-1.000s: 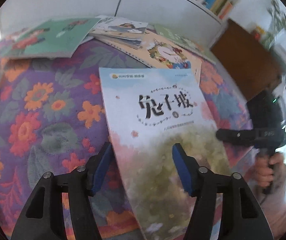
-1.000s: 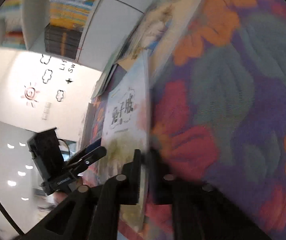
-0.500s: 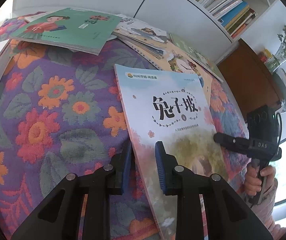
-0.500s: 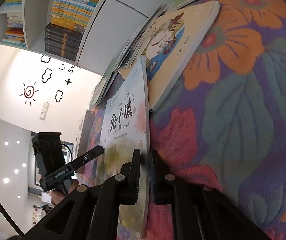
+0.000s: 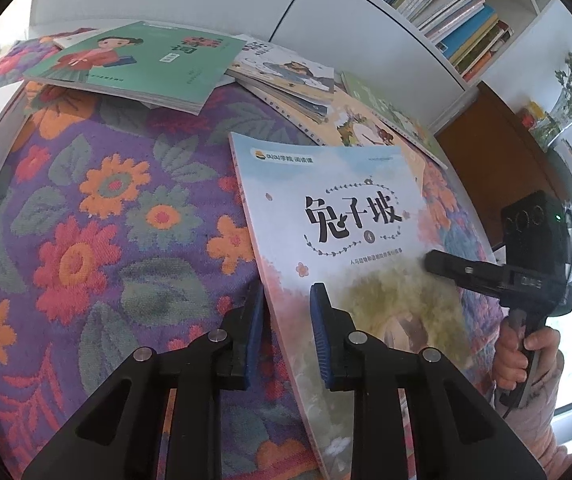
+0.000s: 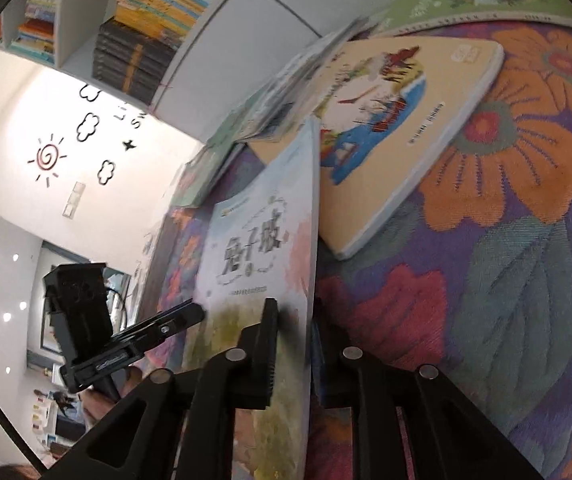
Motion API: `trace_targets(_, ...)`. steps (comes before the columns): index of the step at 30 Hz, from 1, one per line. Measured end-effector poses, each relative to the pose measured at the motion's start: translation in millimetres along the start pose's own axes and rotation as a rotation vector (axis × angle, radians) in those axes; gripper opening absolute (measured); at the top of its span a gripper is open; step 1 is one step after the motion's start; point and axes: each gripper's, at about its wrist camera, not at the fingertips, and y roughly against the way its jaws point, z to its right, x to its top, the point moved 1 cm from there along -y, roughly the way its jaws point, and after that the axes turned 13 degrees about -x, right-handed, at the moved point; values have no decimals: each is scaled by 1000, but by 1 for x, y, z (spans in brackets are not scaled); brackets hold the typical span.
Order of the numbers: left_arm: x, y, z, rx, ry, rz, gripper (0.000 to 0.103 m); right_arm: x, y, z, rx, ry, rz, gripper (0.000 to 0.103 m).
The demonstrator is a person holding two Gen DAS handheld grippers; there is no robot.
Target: Organize books
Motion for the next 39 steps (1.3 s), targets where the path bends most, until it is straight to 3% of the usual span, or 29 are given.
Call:
trace_targets(3, -1, 0, 4, 1, -9, -10, 22, -3, 12, -8, 71, 5, 11, 14)
trace_targets(11, -5, 15, 5, -43, 38, -3, 22, -19, 42, -56, 59, 122, 61, 14)
trace_targets(17, -11, 45, 18, -32, -3, 38, 22, -22, 54, -76, 77, 125, 67, 14)
trace_targets(21, -12, 67, 21, -21, -17, 70, 22, -24, 52, -89, 113, 100, 59, 14)
trace_targets(26, -8, 105, 21, -11, -35, 130, 22, -23, 51, -102, 219, 53, 40, 14)
trace_targets(39, 8, 187, -8, 26, -33, 261, 24, -16, 11, -171, 217, 89, -17, 14)
